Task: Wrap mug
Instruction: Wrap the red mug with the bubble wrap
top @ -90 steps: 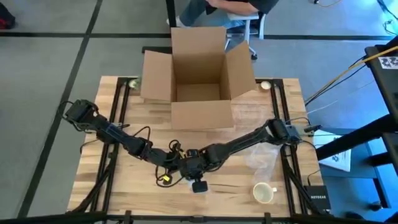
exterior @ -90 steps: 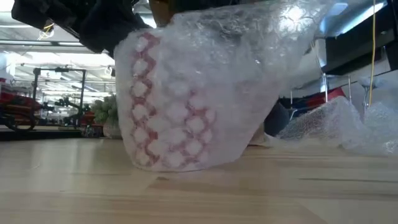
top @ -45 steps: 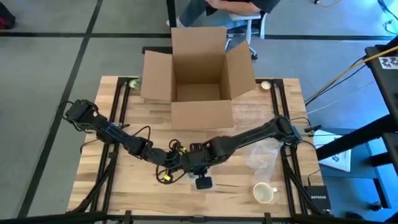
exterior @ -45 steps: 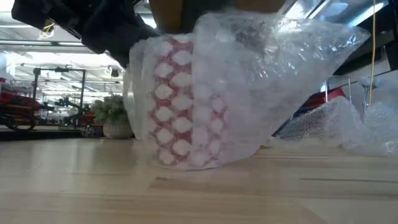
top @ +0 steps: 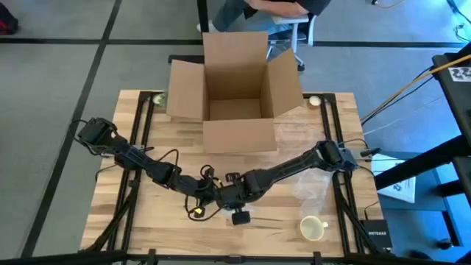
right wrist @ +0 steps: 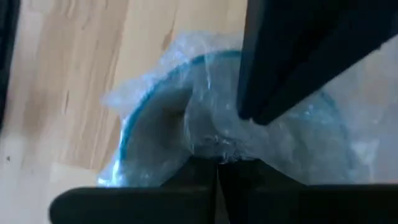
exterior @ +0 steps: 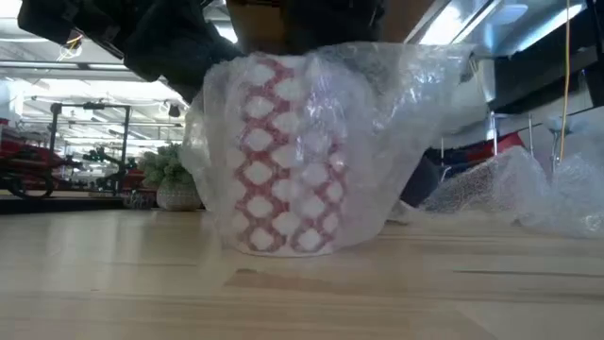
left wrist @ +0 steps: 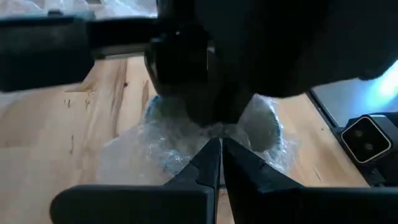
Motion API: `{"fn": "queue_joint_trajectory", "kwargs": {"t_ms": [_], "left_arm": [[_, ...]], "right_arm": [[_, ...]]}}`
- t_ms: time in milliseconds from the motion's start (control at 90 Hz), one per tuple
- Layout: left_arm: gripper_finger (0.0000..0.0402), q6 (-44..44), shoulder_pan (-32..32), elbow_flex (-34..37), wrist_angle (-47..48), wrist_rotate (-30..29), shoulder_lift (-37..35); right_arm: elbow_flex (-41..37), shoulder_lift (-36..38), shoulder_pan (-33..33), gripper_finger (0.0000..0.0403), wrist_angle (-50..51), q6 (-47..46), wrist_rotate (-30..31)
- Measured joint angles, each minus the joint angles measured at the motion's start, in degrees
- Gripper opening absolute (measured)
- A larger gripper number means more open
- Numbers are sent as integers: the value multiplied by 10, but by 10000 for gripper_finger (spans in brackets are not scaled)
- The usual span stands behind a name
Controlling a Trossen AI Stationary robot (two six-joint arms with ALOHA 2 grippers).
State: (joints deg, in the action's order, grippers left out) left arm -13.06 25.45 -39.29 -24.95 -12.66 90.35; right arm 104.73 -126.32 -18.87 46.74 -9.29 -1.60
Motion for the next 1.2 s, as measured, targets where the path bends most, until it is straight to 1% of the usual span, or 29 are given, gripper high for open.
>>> {"fn": "queue_joint_trajectory", "kwargs": {"t_ms": [78,200,267,356,422,511,600,689,789,900,967,1033,1111,1156,1200], "left_arm": [[0,0,0,0,0,-1,0],[0,2,0,0,0,-4,0],[0,2,0,0,0,-4,0],[0,2,0,0,2,-3,0],[0,2,1,0,4,-2,0],[0,2,0,0,3,-2,0],[0,2,0,0,3,-1,0],[0,2,1,0,5,-2,0],[0,2,1,0,5,-2,0],[0,9,1,0,4,-2,0],[0,12,1,0,4,-2,0],[0,12,1,0,4,-2,0],[0,12,1,0,4,-1,0],[0,10,1,1,6,0,0],[0,10,1,1,7,1,0]], "right_arm": [[-18,0,6,0,-36,-8,-19],[-23,0,8,0,-35,-7,-30],[-11,9,9,0,-6,-7,-34],[16,25,8,0,58,-8,-40],[40,43,4,0,77,-12,-47],[56,69,-7,2,102,-45,-58],[56,75,-24,17,128,-45,-75],[55,72,-48,51,149,-27,-72],[47,76,-83,104,147,3,-28],[22,71,-115,160,130,35,68],[9,70,-122,184,110,53,114],[-1,70,-119,201,88,73,161],[-14,69,-111,209,65,94,216],[-17,69,-104,209,46,111,220],[-17,69,-95,209,31,127,209]]}}
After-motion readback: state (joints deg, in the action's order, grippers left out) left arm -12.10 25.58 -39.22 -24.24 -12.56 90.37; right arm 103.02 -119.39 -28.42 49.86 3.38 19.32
